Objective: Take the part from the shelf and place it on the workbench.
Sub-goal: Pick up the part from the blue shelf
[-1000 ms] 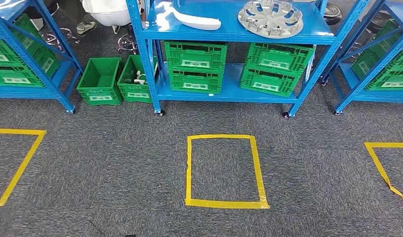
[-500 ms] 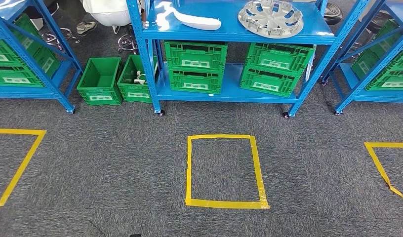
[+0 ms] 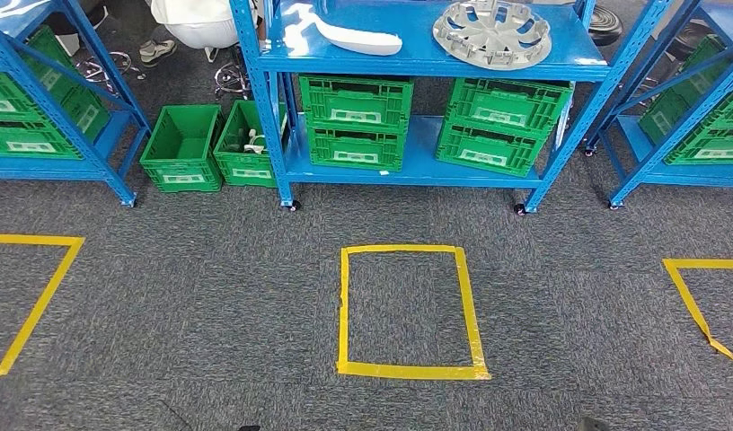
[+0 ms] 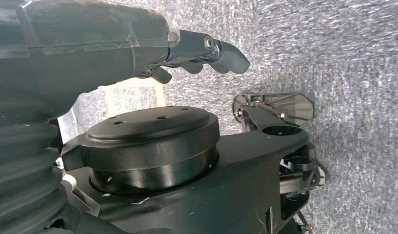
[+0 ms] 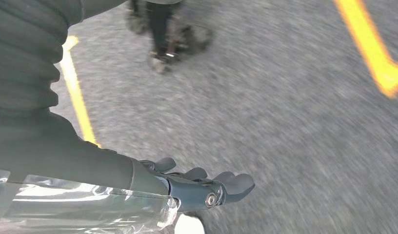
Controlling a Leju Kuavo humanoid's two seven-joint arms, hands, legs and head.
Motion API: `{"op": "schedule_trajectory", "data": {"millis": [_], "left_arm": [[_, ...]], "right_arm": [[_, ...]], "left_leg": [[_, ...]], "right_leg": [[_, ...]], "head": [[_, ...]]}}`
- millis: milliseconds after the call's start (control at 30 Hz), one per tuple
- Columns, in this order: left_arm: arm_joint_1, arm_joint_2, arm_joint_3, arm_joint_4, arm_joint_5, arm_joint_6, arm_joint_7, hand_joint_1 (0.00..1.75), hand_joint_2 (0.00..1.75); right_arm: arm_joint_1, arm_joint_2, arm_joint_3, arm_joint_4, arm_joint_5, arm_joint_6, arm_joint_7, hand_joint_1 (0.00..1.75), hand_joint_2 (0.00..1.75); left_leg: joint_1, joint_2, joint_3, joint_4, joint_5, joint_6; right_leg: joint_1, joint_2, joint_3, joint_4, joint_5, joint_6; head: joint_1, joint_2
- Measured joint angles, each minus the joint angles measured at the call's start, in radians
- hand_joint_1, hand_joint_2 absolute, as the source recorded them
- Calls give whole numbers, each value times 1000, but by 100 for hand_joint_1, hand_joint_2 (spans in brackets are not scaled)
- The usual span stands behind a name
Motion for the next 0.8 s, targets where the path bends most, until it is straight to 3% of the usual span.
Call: {"op": "schedule_trajectory", "data": {"millis": [267,400,567,800], "left_arm": [[-2,0,-12,3,10,2,3,0,175],[-9,0,-44,11,37,6,12,0,175],[-15,0,-86,24,58,5,22,0,175],[-18,0,-100,29,68,-2,22,0,175]], "right_arm": [[-1,-21,-20,-10,-19,0,-17,0,175],[6,-94,-94,-73,-63,-9,-70,0,175],[32,-235,-254,-337,4,-56,-51,0,175],[-12,-294,-322,-552,134,-28,33,0,175]], "left_leg": [[0,1,0,0,0,0],[0,3,0,0,0,1],[0,11,0,0,1,2],[0,21,0,0,2,3]], "right_leg": [[0,0,0,0,0,0],[0,0,0,0,1,0],[0,2,0,0,2,1],[0,9,-2,1,6,1]], "head": [[0,0],[0,0],[0,0],[0,0]]}}
